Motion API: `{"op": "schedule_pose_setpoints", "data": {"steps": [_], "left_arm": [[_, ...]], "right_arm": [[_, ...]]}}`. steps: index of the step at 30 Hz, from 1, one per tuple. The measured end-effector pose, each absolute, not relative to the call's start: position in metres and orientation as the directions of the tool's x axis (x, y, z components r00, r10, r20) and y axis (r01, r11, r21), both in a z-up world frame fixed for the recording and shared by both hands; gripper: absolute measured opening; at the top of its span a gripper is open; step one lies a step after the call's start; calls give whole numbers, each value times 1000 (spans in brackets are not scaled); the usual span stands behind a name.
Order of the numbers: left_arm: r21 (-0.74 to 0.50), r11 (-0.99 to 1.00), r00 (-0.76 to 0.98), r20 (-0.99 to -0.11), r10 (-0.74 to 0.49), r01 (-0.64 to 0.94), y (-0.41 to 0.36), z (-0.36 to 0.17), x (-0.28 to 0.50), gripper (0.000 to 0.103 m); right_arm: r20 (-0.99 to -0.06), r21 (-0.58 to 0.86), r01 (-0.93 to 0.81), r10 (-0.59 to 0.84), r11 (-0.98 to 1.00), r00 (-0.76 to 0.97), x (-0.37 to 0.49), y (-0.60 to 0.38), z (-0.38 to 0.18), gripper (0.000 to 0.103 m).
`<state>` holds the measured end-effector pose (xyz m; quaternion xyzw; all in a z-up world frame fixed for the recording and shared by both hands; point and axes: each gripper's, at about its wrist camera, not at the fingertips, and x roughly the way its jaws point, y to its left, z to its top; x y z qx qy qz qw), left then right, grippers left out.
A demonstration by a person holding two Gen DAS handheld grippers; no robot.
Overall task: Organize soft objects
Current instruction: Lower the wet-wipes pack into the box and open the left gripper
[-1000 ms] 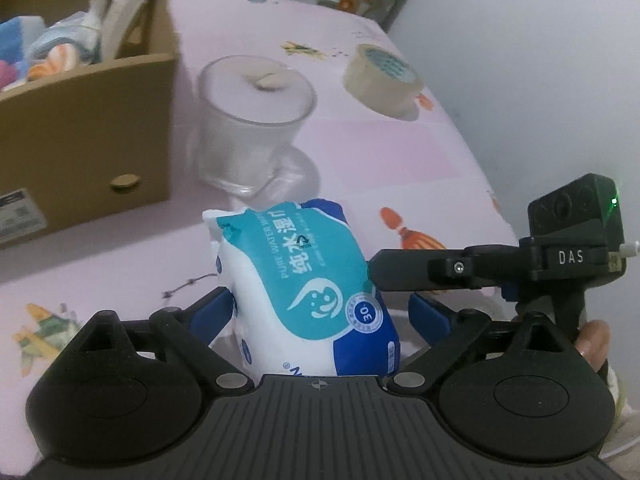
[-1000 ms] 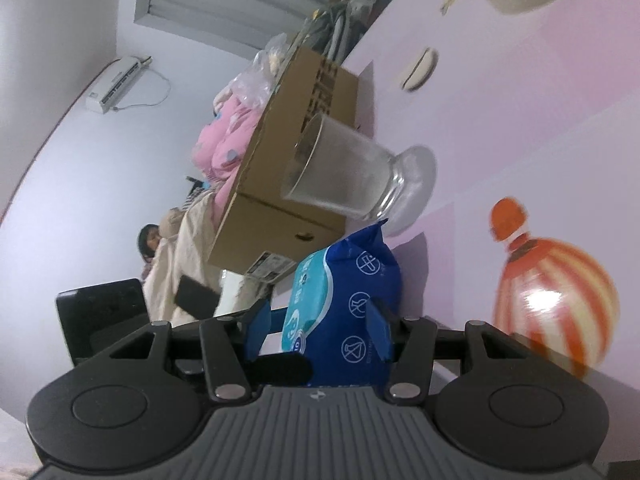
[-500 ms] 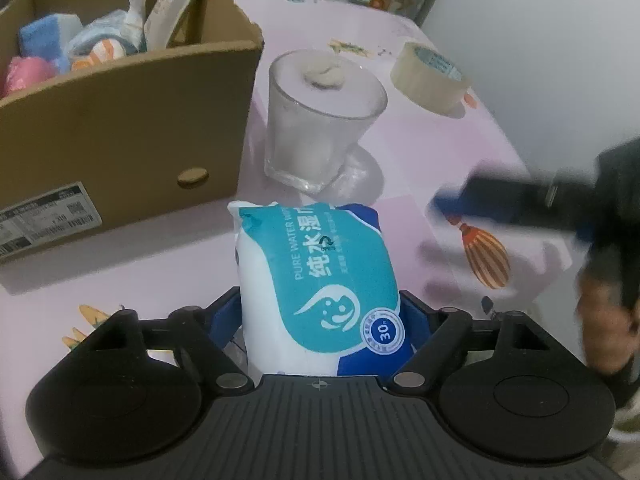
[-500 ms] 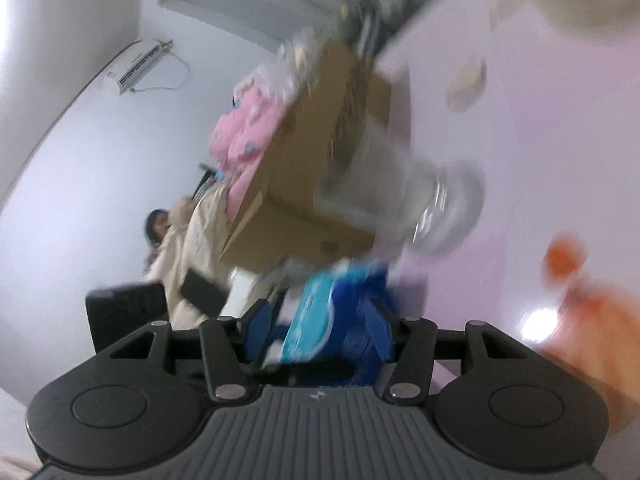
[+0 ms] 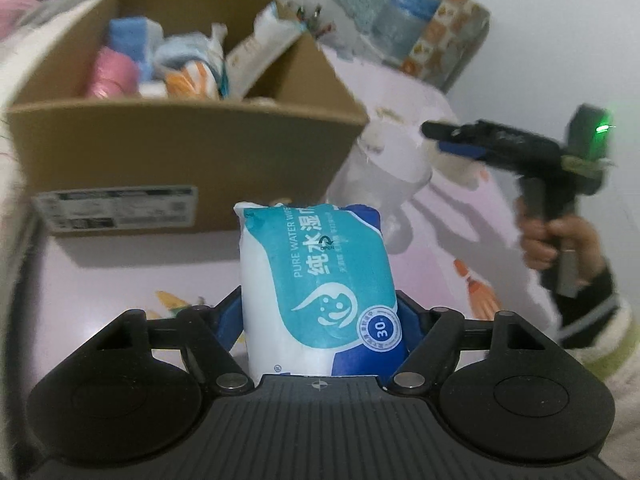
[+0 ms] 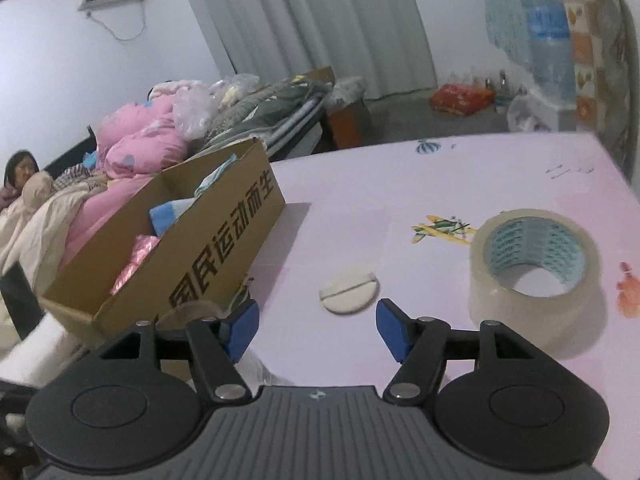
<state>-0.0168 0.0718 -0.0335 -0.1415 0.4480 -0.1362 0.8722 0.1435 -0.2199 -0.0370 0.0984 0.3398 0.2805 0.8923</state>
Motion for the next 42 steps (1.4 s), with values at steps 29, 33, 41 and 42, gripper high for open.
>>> {"op": "schedule_pose_setpoints", "data": {"steps": [29,33,41,42], "left_arm": [[-167,979,716,-697,-35,-115,160,45,71,73],[-111,989,689,-724,-10,-102,157,36,74,73],[-3,997,622,-781,48,-81,155,18,92,72],[22,998,623,-780,57,-64,153,17,92,72]], "right_arm": [[-487,505,-418,649,755,584,166,-228,-57,65],[-498,517,-409,653,752,570,169,-228,-65,65],[-499,525,-404,656,749,566,169,-228,-68,65],[-499,526,-403,655,749,567,168,-228,-68,65]]}}
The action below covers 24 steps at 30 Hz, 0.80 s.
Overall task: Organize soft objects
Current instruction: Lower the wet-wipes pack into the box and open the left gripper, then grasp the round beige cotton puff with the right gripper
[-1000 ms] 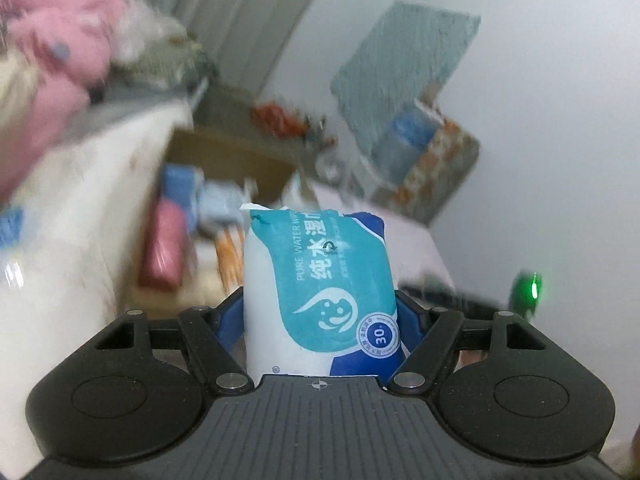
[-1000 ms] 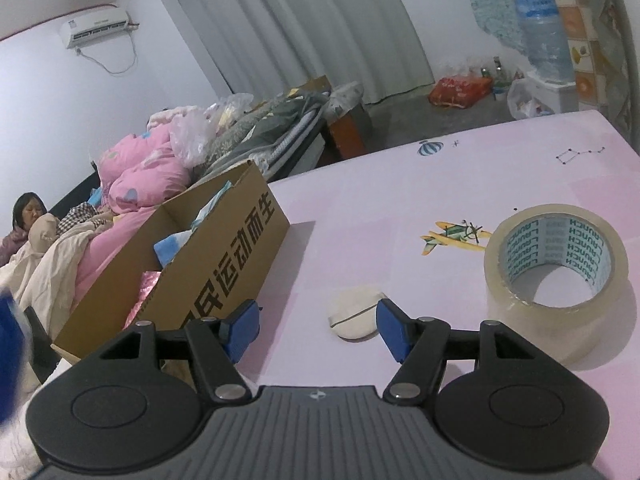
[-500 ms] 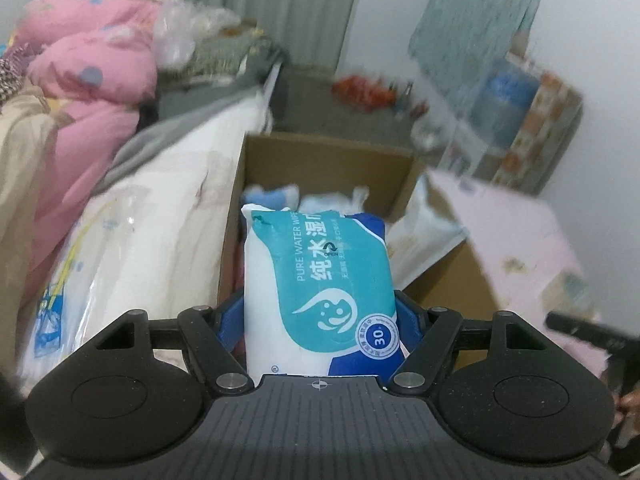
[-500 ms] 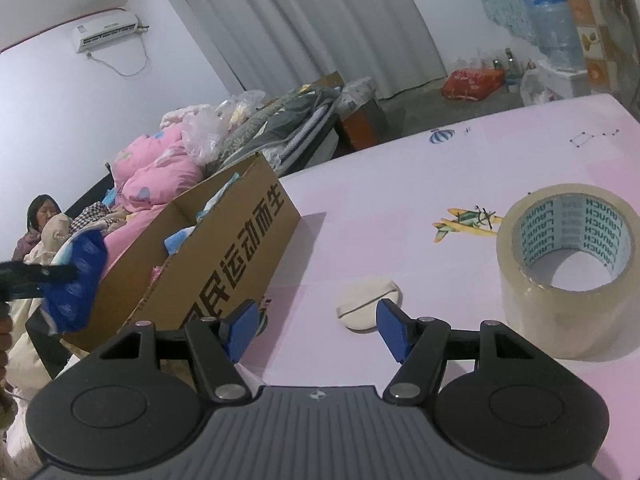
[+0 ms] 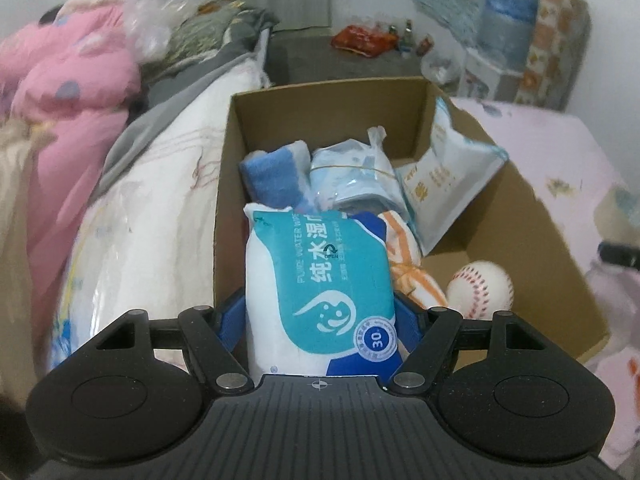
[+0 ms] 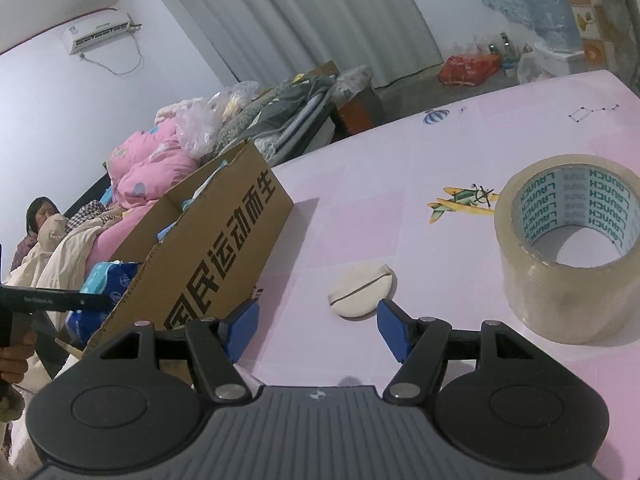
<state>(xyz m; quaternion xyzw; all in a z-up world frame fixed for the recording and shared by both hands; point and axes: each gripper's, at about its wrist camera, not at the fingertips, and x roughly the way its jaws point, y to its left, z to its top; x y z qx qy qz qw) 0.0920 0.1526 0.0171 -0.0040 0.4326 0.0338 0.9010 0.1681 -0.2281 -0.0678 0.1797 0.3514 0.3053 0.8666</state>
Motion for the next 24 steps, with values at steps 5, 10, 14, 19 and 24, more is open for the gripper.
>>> {"op": "schedule_pose_setpoints", "data": {"steps": [5,10,14,19,24], "left_arm": [[94,996,604,-793,79,-6,146,15,89,73],[33,999,630,-775,49,-37,151,29,73,74],[-10,999,688,-726,16,-34,150,45,55,75],[-44,999,737,-676,-10,-27,143,52,43,81],[-101,994,784,-620,-34,-37,143,51,36,92]], "right_arm": [[-501,525,-399,652,752,569,166,-228,-66,65],[-501,525,-385,641,759,581,166,-231,-64,65],[-501,524,-380,637,762,586,167,-231,-58,65],[-515,478,-400,618,782,594,172,-224,-50,65],[-584,351,-438,559,827,588,192,-202,-46,65]]}}
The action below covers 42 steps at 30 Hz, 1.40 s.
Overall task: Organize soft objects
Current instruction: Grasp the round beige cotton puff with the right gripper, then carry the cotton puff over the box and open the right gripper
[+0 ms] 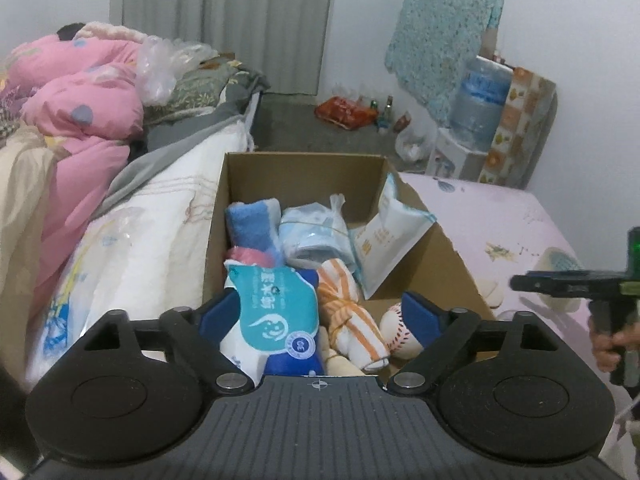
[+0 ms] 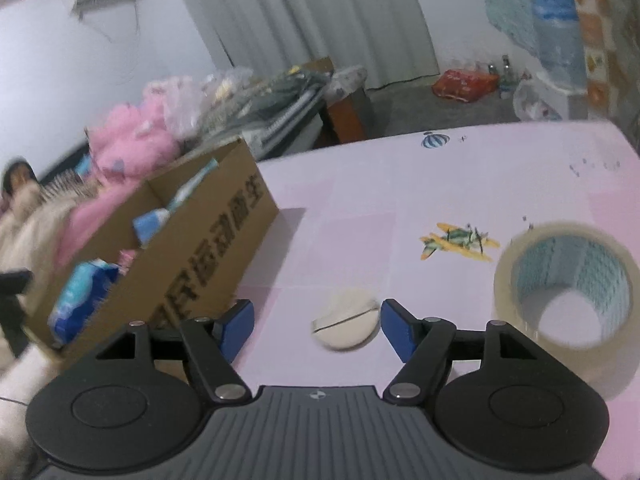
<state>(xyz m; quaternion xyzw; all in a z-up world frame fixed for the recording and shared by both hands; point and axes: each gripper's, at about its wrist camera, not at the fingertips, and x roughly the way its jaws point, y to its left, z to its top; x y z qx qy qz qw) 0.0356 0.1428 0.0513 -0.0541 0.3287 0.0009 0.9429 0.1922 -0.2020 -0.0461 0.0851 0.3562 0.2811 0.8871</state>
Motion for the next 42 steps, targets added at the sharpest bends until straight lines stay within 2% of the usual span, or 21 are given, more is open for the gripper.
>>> {"op": "schedule_pose_setpoints", "data": {"steps": [9,13,21,28,32,38,42], "left_arm": [[-144,988,765,-643,-44,-64,146,33,33,96],[-169,983,766,-641,-51,-75,150,27,27,96],[-200,977,776,-627,-68,-75,151,24,16,96],[-212,975,782,-617,-86,-61,145,24,6,96],[-213,975,793,-604,-82,-61,144,26,0,96],[-211,975,817,-573,-60,-76,150,30,-7,97],[-233,970,828,-556,-74,-71,155,31,-13,97]], "right_arm": [[-726,152,-519,451,841,519,234,-154,-76,65],[-734,13,-551,382,834,561,226,-142,-81,65],[-744,22,-529,367,848,559,223,-151,-75,62],[-727,151,-462,415,874,547,219,-178,-72,62],[-668,172,-457,444,873,598,200,-188,-38,62],[-528,205,-640,634,740,565,157,-150,48,62],[-552,193,-759,708,622,440,150,-89,71,62]]}}
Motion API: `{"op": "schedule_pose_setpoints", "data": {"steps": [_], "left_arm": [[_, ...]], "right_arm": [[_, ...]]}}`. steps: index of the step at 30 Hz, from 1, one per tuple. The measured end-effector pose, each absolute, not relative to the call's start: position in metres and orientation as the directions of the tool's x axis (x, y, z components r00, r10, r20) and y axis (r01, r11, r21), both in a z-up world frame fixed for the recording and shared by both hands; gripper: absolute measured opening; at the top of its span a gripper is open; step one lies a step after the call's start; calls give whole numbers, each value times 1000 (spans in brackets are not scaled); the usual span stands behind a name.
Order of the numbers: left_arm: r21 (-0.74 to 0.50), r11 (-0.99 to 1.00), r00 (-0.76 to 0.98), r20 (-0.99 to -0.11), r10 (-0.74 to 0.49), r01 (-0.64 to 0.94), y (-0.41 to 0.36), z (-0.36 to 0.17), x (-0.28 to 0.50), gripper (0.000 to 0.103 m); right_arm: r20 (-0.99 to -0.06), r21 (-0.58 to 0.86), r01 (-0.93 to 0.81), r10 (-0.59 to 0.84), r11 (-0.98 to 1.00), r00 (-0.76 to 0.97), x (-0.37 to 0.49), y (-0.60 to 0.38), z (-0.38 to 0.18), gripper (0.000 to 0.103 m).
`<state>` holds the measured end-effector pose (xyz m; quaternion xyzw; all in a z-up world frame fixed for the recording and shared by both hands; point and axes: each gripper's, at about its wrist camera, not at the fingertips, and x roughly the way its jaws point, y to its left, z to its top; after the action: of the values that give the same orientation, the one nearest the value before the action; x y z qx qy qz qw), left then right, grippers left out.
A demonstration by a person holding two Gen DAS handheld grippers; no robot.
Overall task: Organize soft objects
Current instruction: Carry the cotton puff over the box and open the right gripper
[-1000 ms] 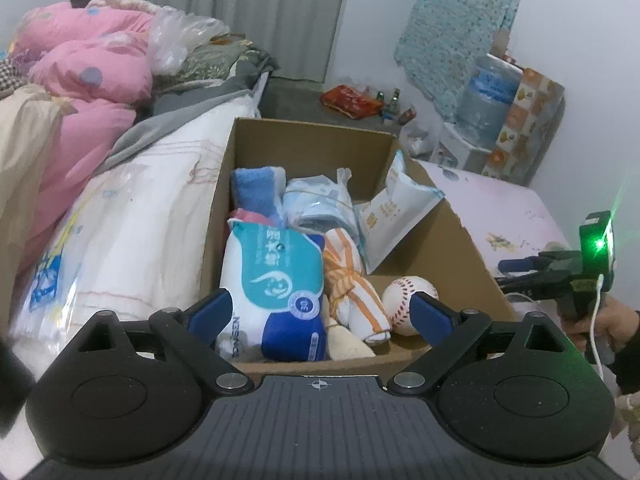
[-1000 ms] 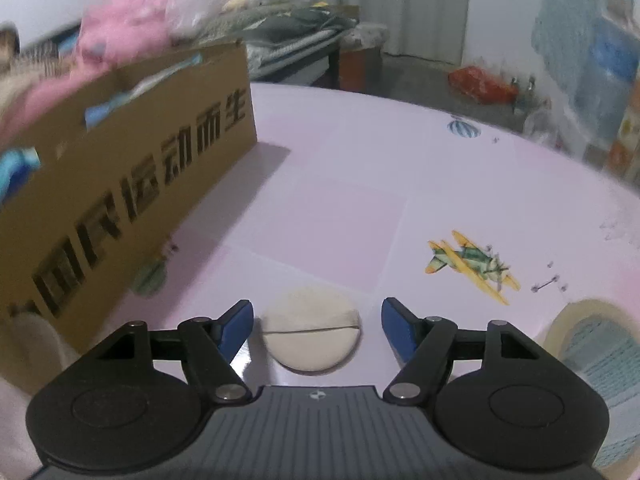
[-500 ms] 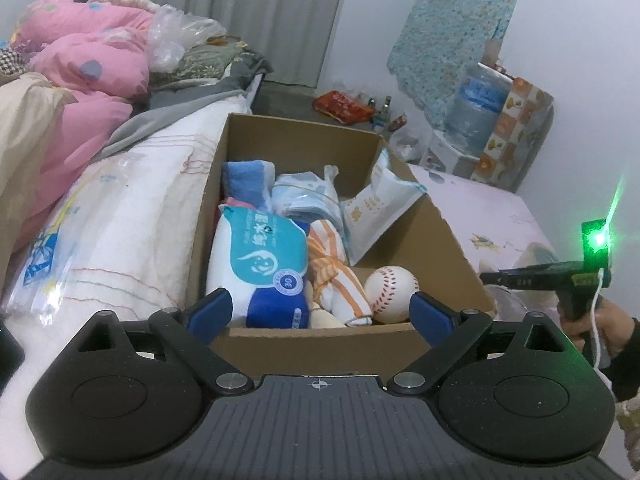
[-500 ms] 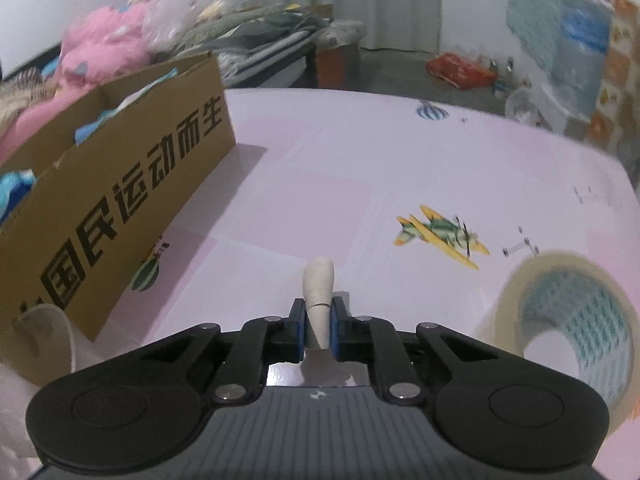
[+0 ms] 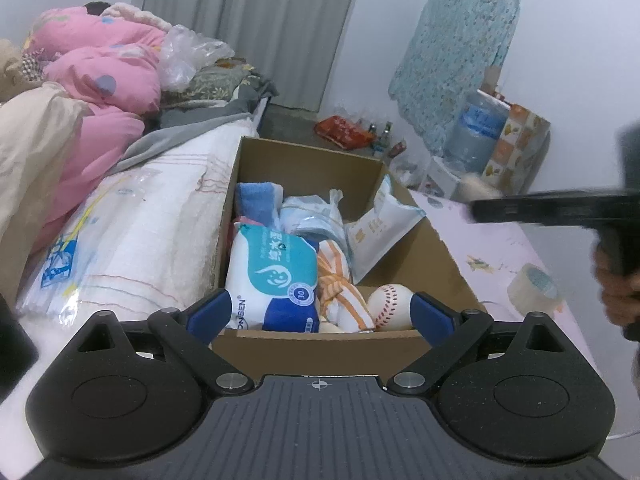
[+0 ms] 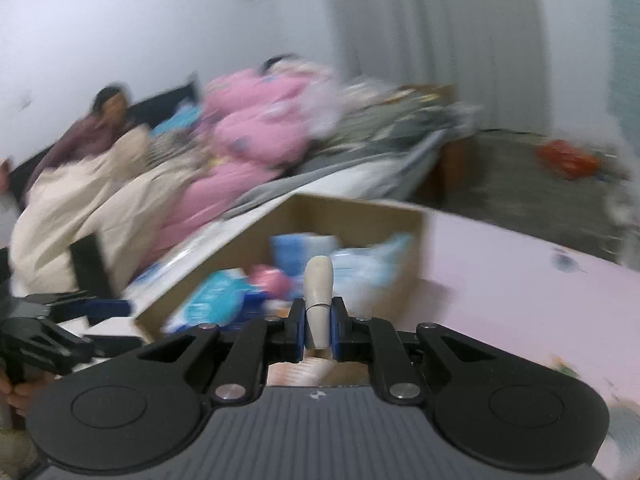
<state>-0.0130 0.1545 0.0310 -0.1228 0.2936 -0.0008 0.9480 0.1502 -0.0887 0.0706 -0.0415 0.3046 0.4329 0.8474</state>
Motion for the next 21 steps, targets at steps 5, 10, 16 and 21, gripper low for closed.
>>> {"op": "schedule_pose_setpoints", "data": {"steps": [5,10,16,21], "left_arm": [[-251,965,837,-542,-76,-76,161,32,-20,98],[-277,957,844,-531,-79,-85,170,32,-25,98],[-293,953,855,-511,-91,-74,175,33,-29,99],[-308,948,853,-512,-97,-77,178,33,-31,99]], "right_arm": [[-703,28,-813,590,582,398,166,-2,54,62],[-796,-217,-803,375,556,475,176,55,17,65],[-800,-334,-791,291,512,525,166,62,4,85],[-768,-327,-774,325,542,552,159,50,22,88]]}}
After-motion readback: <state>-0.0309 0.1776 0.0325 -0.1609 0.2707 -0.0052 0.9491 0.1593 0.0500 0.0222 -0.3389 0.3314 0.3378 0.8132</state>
